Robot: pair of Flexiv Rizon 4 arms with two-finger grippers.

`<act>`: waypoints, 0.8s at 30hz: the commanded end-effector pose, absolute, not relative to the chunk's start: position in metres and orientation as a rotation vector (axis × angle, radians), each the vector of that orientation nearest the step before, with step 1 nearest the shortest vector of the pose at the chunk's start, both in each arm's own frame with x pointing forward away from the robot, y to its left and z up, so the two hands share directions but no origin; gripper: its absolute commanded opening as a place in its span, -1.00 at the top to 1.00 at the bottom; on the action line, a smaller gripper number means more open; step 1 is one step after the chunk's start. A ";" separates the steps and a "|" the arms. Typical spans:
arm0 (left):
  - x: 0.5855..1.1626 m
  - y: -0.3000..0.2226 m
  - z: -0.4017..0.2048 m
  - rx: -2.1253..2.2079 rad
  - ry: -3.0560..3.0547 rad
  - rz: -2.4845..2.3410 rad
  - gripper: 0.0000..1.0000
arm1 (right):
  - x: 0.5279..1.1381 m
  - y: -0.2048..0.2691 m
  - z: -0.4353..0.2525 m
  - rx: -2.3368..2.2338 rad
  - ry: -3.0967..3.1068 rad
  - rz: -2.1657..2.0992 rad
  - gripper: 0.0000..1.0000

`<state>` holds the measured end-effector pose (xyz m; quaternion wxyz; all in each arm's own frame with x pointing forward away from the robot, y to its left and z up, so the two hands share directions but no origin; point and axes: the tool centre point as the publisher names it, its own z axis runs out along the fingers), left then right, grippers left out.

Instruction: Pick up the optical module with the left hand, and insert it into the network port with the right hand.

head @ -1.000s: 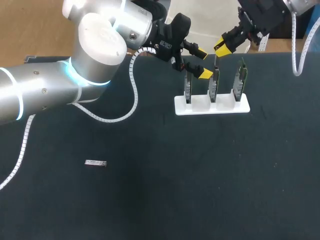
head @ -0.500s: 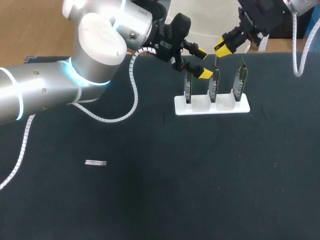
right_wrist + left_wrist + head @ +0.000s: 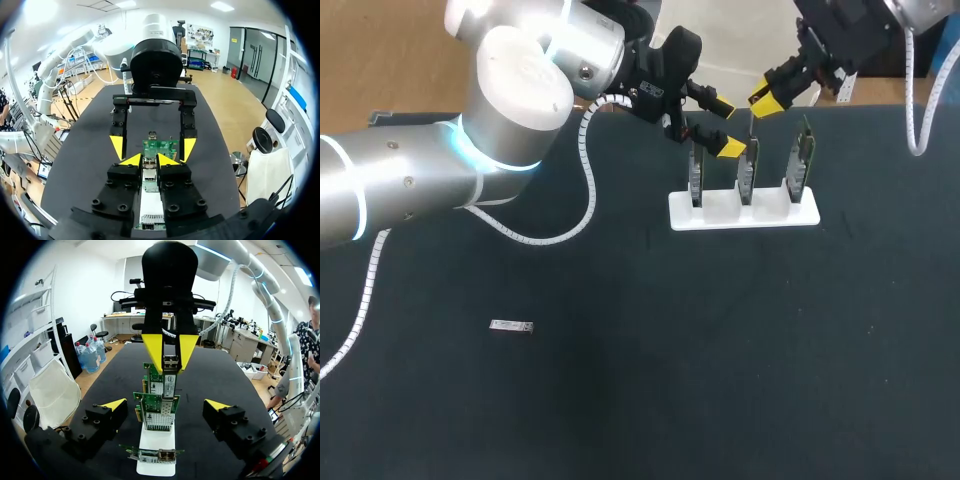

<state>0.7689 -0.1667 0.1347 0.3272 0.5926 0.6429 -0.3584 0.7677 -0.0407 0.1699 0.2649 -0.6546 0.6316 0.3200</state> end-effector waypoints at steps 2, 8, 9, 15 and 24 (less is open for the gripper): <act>0.771 -0.167 0.135 1.557 1.688 -0.939 -1.00 | 0.766 -0.040 0.169 -1.767 1.701 0.861 1.00; 0.771 -0.167 0.135 1.557 1.688 -0.939 -1.00 | 0.766 -0.041 0.167 -1.760 1.711 0.865 1.00; 0.771 -0.167 0.135 1.557 1.688 -0.939 -1.00 | 0.767 -0.041 0.166 -1.759 1.713 0.866 1.00; 0.771 -0.167 0.135 1.557 1.688 -0.939 -1.00 | 0.767 -0.042 0.164 -1.762 1.720 0.865 1.00; 0.771 -0.167 0.135 1.557 1.688 -0.939 -1.00 | 0.768 -0.043 0.174 -1.778 1.694 0.842 1.00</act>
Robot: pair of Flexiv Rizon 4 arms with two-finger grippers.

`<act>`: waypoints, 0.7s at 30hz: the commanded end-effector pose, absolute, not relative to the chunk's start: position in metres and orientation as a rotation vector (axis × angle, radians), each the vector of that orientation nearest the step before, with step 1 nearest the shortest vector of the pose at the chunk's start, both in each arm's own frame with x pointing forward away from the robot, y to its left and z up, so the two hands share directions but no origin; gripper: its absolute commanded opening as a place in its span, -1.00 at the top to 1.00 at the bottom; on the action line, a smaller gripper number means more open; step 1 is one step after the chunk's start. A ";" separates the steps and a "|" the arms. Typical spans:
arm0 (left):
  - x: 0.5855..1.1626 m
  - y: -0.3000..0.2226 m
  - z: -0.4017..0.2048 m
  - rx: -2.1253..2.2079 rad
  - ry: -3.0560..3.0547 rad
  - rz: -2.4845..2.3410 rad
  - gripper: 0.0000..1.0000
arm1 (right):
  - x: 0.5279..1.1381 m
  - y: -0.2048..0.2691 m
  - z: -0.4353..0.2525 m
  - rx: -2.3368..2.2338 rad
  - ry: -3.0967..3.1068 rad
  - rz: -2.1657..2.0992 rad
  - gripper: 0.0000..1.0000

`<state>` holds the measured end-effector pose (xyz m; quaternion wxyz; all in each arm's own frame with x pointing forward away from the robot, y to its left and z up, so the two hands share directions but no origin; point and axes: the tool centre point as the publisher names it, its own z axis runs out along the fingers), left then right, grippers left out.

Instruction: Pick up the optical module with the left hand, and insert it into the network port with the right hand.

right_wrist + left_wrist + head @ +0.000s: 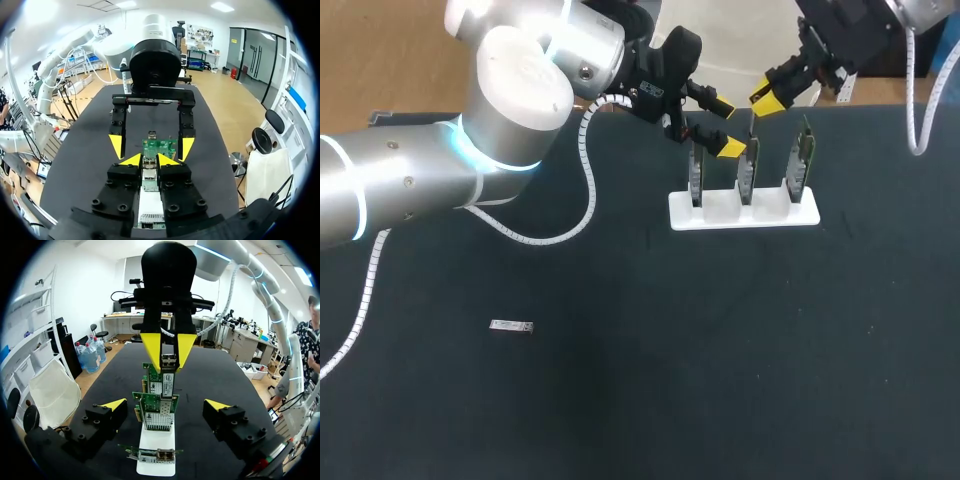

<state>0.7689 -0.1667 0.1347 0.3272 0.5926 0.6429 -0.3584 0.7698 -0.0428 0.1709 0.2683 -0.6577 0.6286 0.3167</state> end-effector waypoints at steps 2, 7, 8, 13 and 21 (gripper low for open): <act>0.771 -0.167 0.135 1.557 1.688 -0.939 -1.00 | 0.768 -0.043 0.175 -1.779 1.693 0.837 1.00; 0.771 -0.167 0.135 1.557 1.688 -0.939 -1.00 | 0.768 -0.042 0.174 -1.782 1.692 0.838 1.00; 0.771 -0.167 0.135 1.557 1.688 -0.939 -1.00 | 0.768 -0.042 0.174 -1.782 1.691 0.840 1.00; 0.771 -0.167 0.135 1.557 1.688 -0.939 -1.00 | 0.769 -0.041 0.172 -1.783 1.695 0.842 1.00; 0.771 -0.167 0.135 1.557 1.688 -0.939 -1.00 | 0.768 -0.040 0.168 -1.787 1.706 0.847 1.00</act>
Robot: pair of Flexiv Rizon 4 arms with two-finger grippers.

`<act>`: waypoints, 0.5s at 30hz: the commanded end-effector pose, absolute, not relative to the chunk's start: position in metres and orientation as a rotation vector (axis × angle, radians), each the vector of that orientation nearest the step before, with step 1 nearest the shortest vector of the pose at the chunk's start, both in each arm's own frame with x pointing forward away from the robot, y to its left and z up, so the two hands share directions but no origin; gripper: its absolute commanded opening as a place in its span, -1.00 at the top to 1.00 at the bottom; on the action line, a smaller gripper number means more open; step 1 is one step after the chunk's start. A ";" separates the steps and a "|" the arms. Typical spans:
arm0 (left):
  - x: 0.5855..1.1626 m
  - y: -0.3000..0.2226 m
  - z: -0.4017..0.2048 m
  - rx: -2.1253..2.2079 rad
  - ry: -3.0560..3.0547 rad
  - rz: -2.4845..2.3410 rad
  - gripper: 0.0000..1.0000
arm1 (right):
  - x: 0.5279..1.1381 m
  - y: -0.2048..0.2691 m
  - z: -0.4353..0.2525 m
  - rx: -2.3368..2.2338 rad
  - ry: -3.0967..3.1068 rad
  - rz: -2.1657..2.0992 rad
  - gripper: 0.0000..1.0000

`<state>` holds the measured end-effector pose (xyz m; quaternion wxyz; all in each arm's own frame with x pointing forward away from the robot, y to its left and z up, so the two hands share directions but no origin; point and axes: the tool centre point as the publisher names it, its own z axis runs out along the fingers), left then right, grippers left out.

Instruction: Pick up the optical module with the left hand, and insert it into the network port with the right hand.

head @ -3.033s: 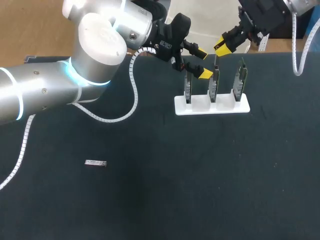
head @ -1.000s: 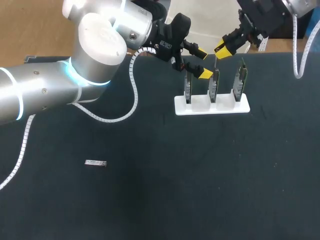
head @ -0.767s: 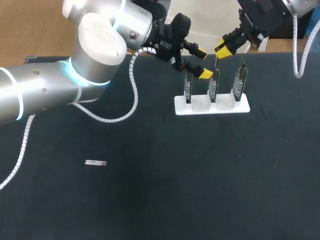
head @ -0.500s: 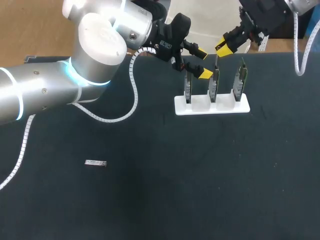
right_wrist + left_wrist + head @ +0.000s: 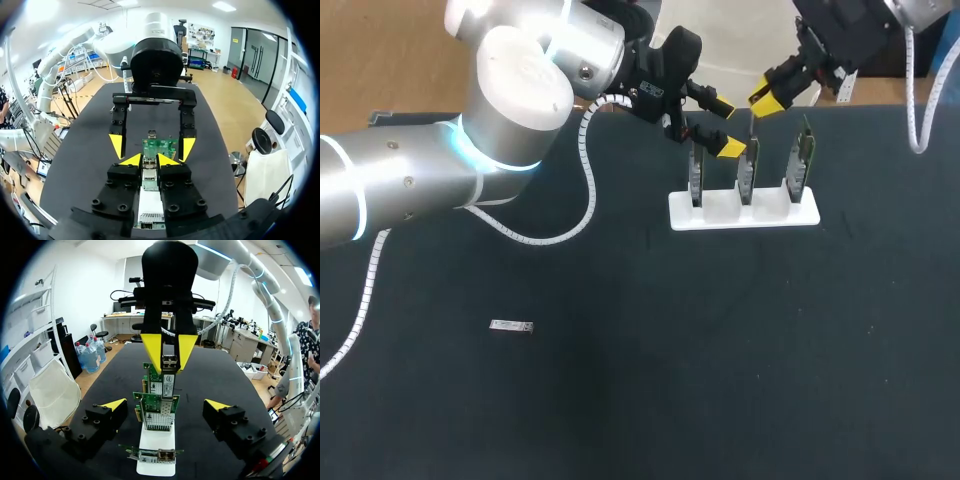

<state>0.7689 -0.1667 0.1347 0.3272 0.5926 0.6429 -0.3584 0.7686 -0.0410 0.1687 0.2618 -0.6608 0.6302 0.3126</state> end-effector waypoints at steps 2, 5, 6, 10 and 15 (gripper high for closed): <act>0.771 -0.167 0.135 1.557 1.688 -0.939 -1.00 | 0.768 -0.040 0.168 -1.782 1.705 0.849 1.00; 0.771 -0.167 0.135 1.557 1.688 -0.939 -1.00 | 0.768 -0.040 0.169 -1.783 1.705 0.846 1.00; 0.771 -0.167 0.135 1.557 1.688 -0.939 -1.00 | 0.768 -0.040 0.169 -1.784 1.706 0.846 1.00; 0.771 -0.167 0.135 1.557 1.688 -0.939 -1.00 | 0.769 -0.040 0.166 -1.780 1.720 0.847 1.00; 0.771 -0.167 0.135 1.557 1.688 -0.939 -1.00 | 0.769 -0.041 0.164 -1.775 1.726 0.850 1.00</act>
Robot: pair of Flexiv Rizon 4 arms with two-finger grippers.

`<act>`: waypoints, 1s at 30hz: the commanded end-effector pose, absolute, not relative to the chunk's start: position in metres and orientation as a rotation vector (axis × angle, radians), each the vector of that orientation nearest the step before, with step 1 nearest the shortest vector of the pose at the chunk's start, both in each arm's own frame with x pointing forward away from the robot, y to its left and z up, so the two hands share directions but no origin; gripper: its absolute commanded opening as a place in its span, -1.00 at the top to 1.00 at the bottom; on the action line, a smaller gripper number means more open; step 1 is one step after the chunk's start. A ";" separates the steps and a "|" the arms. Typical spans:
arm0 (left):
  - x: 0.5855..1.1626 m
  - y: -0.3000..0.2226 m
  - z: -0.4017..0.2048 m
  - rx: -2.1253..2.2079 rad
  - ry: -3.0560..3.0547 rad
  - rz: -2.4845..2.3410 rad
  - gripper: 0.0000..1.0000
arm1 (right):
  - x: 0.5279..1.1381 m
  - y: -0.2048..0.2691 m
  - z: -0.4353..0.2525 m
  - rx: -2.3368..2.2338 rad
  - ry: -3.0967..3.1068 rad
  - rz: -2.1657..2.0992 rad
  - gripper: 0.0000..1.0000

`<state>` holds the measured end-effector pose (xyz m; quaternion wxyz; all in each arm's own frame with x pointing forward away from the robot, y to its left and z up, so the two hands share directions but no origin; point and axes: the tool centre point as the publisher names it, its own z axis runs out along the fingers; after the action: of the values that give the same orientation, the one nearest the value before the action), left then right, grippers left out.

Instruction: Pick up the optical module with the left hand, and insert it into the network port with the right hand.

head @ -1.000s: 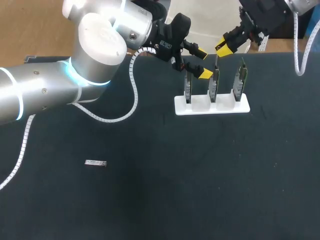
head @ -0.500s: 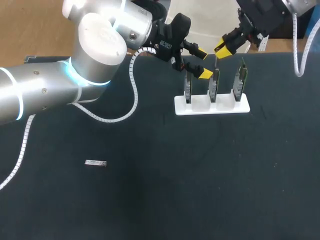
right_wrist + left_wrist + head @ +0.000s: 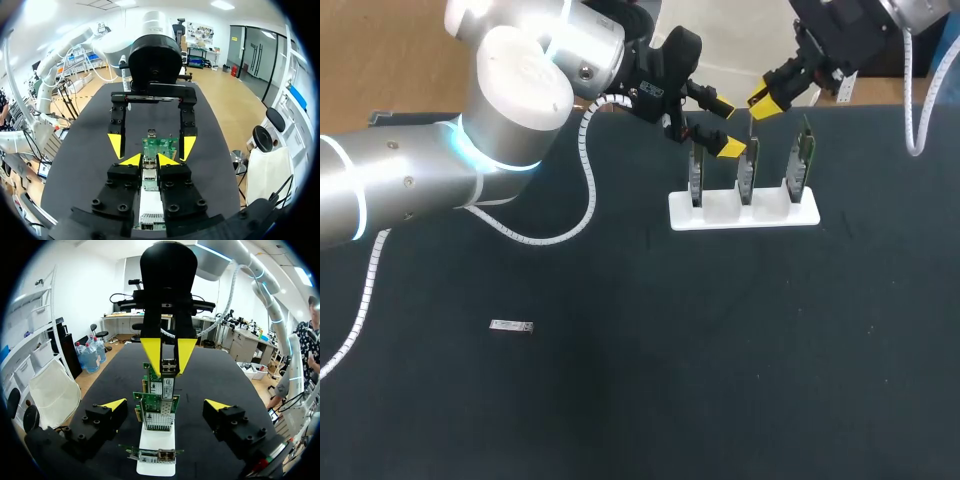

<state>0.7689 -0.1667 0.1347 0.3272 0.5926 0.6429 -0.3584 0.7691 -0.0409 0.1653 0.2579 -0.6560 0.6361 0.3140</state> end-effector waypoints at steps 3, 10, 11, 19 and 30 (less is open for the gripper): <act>0.771 -0.167 0.135 1.557 1.688 -0.939 -1.00 | 0.769 -0.041 0.164 -1.772 1.726 0.851 1.00; 0.771 -0.167 0.135 1.557 1.688 -0.939 -1.00 | 0.768 -0.043 0.164 -1.762 1.729 0.845 -1.00; 0.771 -0.167 0.135 1.557 1.688 -0.939 -1.00 | 0.767 -0.043 0.164 -1.760 1.729 0.846 -1.00; 0.771 -0.167 0.135 1.557 1.688 -0.939 -1.00 | 0.768 -0.049 0.169 -1.734 1.711 0.889 -1.00; 0.771 -0.167 0.135 1.557 1.688 -0.939 -1.00 | 0.768 -0.055 0.175 -1.761 1.682 0.912 -1.00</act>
<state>0.7689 -0.1667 0.1347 0.3272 0.5926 0.6429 -0.3584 0.7661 -0.0557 0.1733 0.2690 -0.6509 0.6242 0.3380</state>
